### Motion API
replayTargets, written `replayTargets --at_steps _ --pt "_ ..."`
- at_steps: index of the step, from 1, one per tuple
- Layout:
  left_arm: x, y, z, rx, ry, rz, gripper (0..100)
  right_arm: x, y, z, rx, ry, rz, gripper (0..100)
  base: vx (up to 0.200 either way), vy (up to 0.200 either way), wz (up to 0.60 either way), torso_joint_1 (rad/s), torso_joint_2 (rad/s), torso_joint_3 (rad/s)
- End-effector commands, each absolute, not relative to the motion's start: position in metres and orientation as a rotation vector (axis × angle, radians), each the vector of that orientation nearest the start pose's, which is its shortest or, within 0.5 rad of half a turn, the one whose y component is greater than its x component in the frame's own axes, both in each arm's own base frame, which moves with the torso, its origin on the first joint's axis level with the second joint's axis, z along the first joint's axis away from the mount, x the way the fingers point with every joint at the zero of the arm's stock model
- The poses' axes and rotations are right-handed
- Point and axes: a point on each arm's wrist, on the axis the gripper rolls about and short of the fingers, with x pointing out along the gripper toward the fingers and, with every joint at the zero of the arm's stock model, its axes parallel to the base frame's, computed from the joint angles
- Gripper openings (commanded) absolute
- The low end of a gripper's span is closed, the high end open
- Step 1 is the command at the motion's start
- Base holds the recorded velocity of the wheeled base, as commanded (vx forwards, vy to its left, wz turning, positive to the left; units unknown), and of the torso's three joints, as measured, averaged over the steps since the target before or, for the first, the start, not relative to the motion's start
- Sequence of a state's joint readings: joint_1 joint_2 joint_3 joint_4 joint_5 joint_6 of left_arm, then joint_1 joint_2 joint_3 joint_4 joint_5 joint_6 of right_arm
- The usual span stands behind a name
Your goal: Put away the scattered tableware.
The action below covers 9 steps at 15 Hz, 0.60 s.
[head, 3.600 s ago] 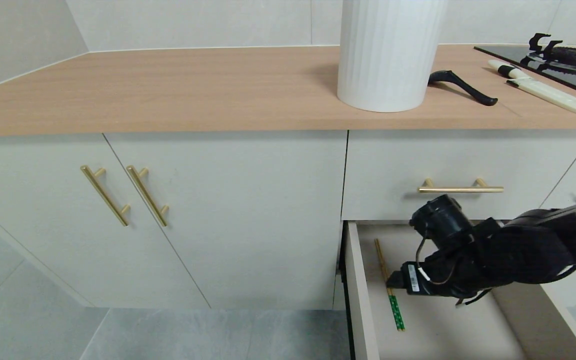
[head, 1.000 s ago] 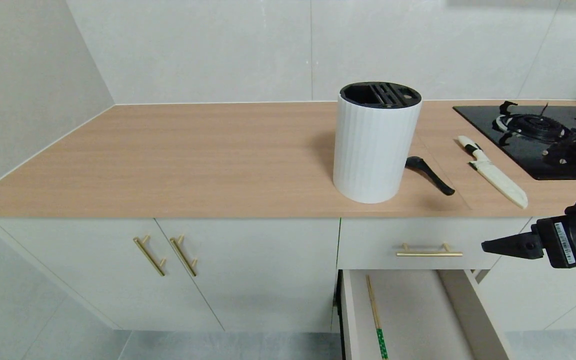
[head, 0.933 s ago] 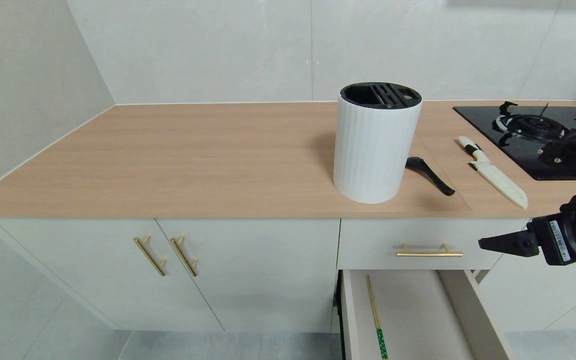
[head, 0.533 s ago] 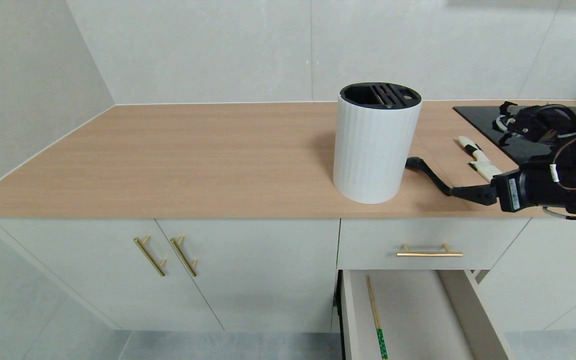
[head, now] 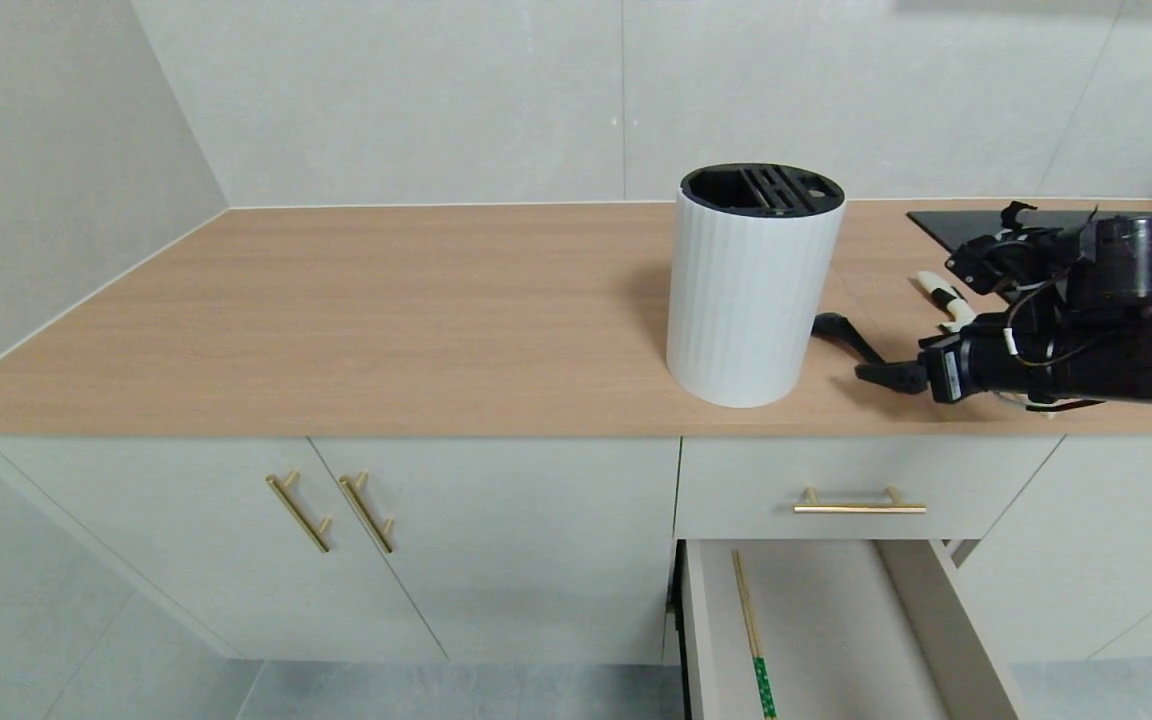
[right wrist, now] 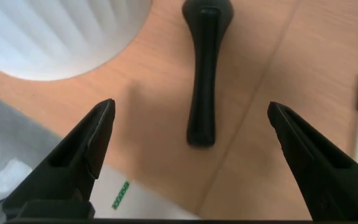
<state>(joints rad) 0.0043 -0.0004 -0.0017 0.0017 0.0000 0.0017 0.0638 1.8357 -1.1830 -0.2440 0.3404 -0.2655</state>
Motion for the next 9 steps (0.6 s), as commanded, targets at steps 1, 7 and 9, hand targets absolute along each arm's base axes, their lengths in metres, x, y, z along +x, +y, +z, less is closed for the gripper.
replayTargets --at_steps 1,7,9 --pt "-0.023 0.000 0.076 0.002 0.000 0.005 100 0.365 0.030 0.189 -0.195 0.378 0.450 100 0.000 0.000 0.00 0.000 0.00 0.000" --pt "-0.023 0.000 0.076 0.002 0.000 0.005 100 0.384 0.032 0.173 -0.173 0.315 0.440 100 0.000 0.000 0.00 0.000 0.00 0.000" --pt "-0.023 0.000 0.076 0.002 0.000 0.005 100 0.386 0.033 0.173 -0.144 0.316 0.438 100 0.000 0.000 0.00 0.000 0.00 0.000"
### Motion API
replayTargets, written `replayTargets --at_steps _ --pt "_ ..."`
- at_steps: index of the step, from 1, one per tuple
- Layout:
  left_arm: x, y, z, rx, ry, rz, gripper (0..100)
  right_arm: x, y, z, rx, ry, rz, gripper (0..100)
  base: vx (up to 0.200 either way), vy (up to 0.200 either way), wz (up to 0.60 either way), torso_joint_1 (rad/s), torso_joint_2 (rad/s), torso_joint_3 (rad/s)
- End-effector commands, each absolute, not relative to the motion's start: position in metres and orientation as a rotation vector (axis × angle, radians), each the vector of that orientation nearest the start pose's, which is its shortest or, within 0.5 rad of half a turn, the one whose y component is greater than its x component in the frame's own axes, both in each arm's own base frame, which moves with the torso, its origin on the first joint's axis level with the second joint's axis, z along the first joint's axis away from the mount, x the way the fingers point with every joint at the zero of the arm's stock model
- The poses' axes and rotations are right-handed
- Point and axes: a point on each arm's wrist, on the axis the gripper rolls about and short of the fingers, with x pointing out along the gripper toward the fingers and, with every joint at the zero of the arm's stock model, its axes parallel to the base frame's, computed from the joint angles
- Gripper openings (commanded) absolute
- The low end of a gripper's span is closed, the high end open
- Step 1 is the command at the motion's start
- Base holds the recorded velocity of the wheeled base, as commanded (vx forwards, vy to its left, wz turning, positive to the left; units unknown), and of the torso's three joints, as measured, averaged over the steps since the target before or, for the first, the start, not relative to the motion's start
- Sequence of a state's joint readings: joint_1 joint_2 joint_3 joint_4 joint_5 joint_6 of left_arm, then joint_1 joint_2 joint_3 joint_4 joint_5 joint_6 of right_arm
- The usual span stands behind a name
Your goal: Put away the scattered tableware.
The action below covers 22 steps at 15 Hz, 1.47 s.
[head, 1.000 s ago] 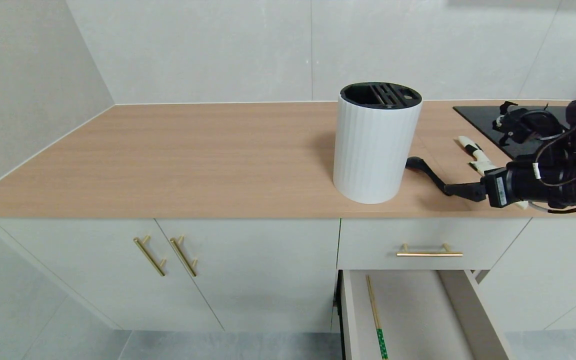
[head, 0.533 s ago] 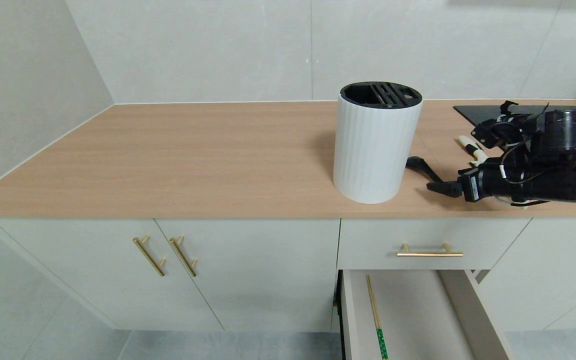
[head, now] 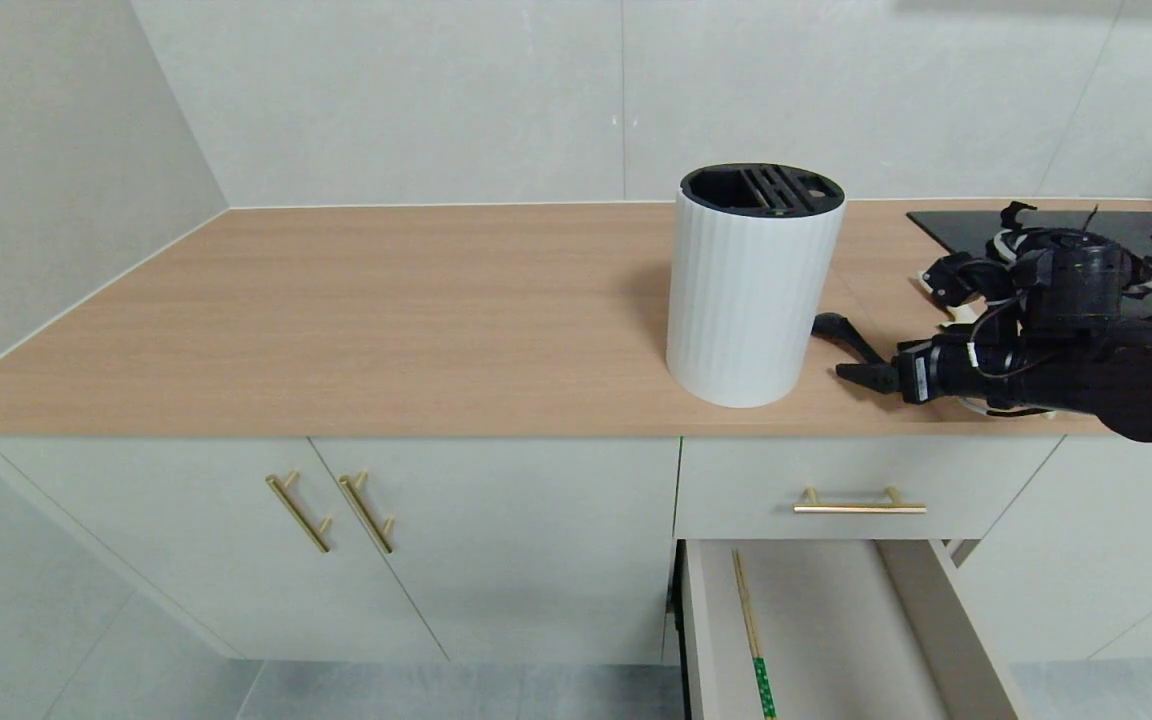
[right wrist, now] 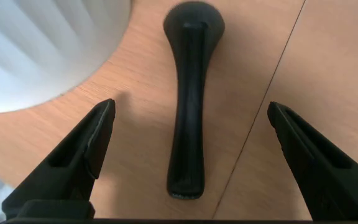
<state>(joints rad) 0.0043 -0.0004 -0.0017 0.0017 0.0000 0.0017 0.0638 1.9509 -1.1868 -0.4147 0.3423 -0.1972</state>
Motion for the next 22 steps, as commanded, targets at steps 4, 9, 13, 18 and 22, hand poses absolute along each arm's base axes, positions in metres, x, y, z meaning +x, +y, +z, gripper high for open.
replayTargets --at_steps 4,9,13,18,22 --pt "-0.023 0.000 0.076 0.002 0.000 0.005 100 0.388 0.032 0.172 -0.125 0.303 0.450 100 0.000 0.000 0.00 0.000 0.00 0.000" --pt "-0.023 0.000 0.076 0.002 0.000 0.005 100 0.390 0.033 0.166 -0.127 0.317 0.453 0 0.000 0.000 0.00 0.000 0.00 0.000" --pt "-0.023 0.000 0.076 0.002 0.000 0.005 100 0.389 0.033 0.166 -0.131 0.320 0.447 0 0.000 0.000 0.00 0.000 0.00 0.000" --pt "-0.023 0.000 0.076 0.002 0.000 0.005 100 0.369 0.029 0.189 -0.140 0.302 0.336 0 0.000 0.000 0.00 0.000 0.00 0.000" --pt "-0.023 0.000 0.076 0.002 0.000 0.005 100 0.328 0.030 0.214 -0.010 0.308 0.271 0 0.000 0.000 0.00 0.000 0.00 0.000"
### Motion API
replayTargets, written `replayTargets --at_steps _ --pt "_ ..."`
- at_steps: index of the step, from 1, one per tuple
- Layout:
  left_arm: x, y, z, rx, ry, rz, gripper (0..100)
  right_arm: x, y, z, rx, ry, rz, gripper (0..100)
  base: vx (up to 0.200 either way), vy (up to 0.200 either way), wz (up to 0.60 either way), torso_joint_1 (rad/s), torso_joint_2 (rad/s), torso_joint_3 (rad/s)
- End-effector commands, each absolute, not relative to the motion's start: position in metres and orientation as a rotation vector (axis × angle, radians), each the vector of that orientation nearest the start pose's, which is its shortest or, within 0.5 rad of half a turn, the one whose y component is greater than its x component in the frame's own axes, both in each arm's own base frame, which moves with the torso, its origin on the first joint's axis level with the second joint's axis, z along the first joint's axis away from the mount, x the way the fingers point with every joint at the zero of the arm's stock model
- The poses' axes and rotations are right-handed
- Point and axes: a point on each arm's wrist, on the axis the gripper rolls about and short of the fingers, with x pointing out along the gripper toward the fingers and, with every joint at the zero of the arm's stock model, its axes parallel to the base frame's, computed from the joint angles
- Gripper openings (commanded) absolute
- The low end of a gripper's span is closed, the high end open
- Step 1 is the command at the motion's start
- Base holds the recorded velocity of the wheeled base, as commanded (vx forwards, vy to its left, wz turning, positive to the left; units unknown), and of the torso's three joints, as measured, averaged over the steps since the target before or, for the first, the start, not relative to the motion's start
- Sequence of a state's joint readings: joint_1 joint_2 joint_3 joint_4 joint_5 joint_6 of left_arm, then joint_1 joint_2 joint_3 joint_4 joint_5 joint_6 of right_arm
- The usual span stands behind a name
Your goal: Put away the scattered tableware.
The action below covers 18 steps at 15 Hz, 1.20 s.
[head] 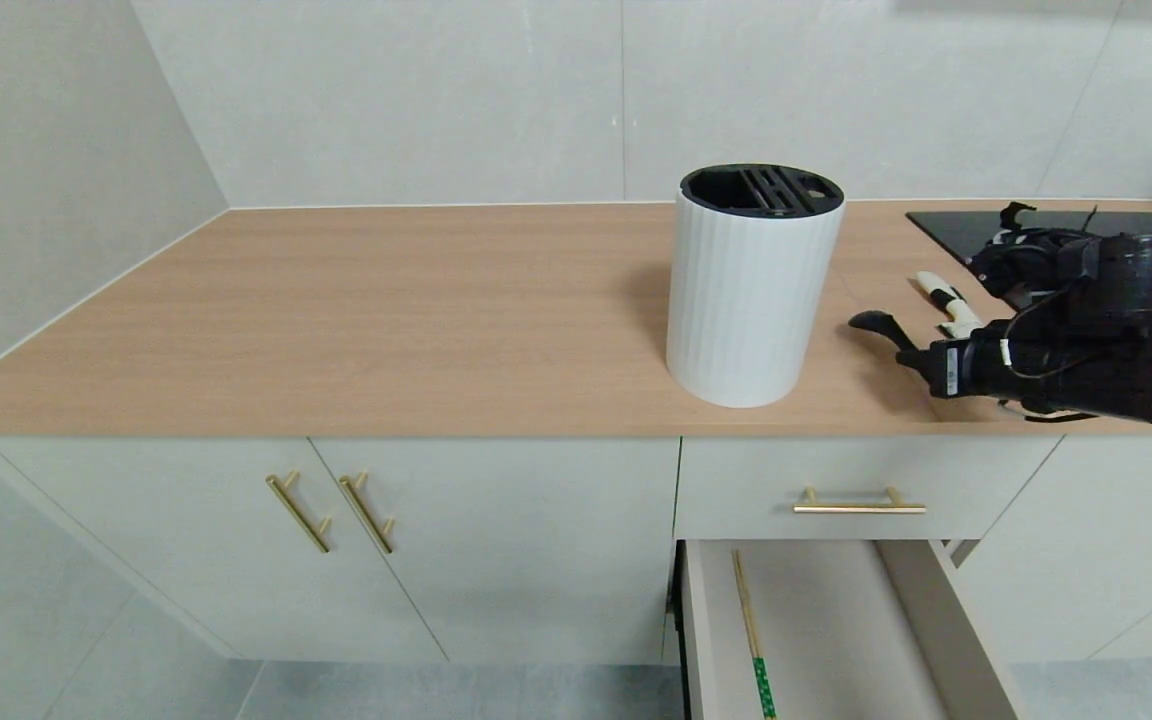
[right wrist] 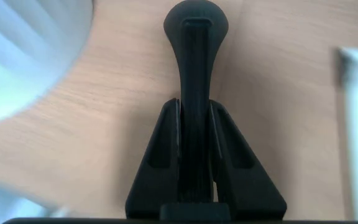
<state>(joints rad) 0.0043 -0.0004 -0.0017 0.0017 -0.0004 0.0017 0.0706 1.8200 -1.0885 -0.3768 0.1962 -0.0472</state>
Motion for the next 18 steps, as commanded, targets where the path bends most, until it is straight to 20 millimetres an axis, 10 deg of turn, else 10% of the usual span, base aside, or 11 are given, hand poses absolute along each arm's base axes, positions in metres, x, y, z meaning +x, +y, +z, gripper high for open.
replayTargets --at_steps 1,7,18 --pt "-0.023 0.000 0.076 0.002 0.000 0.005 100 0.306 0.029 0.217 0.005 0.315 0.279 0 0.000 0.000 0.00 0.000 0.00 0.000" --pt "-0.023 0.000 0.076 0.002 0.000 0.005 100 0.216 0.022 0.203 0.005 0.344 0.276 0 0.000 0.000 0.00 0.000 0.00 0.000" --pt "-0.023 0.000 0.076 0.002 0.000 0.005 100 0.176 0.023 0.198 -0.114 0.300 0.348 0 0.000 0.000 0.00 -0.134 0.29 0.157"
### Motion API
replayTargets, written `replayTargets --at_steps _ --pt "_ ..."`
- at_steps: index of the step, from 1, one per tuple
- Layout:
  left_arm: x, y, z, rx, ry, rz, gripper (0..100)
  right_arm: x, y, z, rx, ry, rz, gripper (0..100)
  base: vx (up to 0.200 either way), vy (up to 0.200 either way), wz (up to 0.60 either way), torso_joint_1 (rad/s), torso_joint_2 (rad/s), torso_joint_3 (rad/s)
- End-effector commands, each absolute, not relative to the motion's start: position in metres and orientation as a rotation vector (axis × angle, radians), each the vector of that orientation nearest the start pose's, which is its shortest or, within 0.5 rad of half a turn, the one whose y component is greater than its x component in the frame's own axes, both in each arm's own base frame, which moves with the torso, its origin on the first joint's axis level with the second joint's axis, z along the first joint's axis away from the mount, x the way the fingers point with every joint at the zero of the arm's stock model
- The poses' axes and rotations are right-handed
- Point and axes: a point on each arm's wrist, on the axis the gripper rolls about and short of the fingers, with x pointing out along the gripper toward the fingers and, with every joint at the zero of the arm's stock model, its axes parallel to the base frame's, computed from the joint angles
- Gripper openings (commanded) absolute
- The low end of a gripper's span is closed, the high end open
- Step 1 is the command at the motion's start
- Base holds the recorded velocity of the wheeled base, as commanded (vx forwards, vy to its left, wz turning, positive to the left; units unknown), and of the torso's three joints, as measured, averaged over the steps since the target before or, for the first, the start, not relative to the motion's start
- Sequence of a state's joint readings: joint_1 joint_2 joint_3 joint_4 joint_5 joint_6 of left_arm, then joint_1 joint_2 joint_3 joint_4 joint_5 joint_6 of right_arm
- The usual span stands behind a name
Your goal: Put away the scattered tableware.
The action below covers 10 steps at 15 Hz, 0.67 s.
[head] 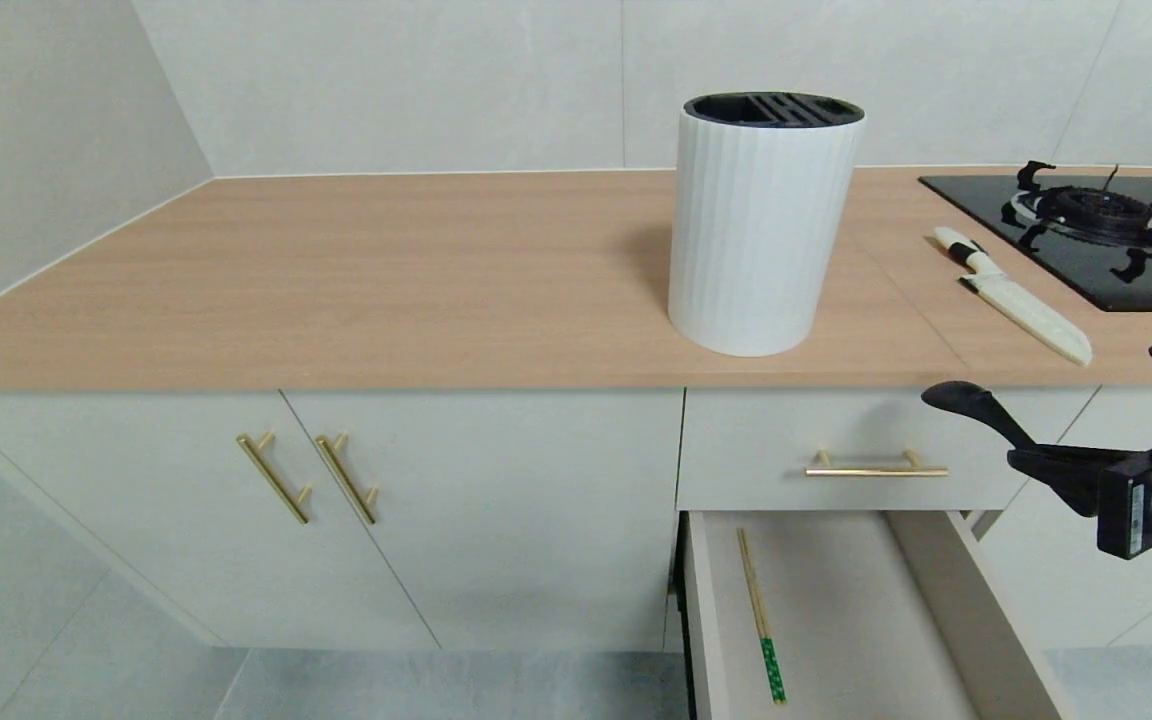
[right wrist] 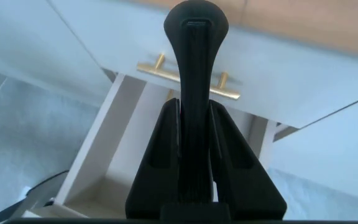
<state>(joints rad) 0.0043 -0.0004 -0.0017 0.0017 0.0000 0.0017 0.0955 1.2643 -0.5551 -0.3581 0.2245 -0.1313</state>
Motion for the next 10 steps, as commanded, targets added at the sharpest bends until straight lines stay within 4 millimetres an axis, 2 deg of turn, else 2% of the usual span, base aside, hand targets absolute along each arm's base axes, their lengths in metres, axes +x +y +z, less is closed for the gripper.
replayTargets --at_steps 1,4,10 --pt "-0.023 0.000 0.076 0.002 0.000 0.005 100 0.175 0.023 0.198 -0.123 0.297 0.354 0 0.000 0.000 0.00 -0.212 0.48 0.256" --pt "-0.023 0.000 0.076 0.002 0.000 0.005 100 0.172 0.029 0.191 -0.153 0.320 0.394 0 0.000 0.000 0.00 -0.207 0.48 0.263" --pt "-0.023 0.000 0.076 0.002 0.000 0.005 100 0.185 0.032 0.166 -0.185 0.431 0.417 0 0.000 0.000 0.00 -0.191 0.46 0.268"
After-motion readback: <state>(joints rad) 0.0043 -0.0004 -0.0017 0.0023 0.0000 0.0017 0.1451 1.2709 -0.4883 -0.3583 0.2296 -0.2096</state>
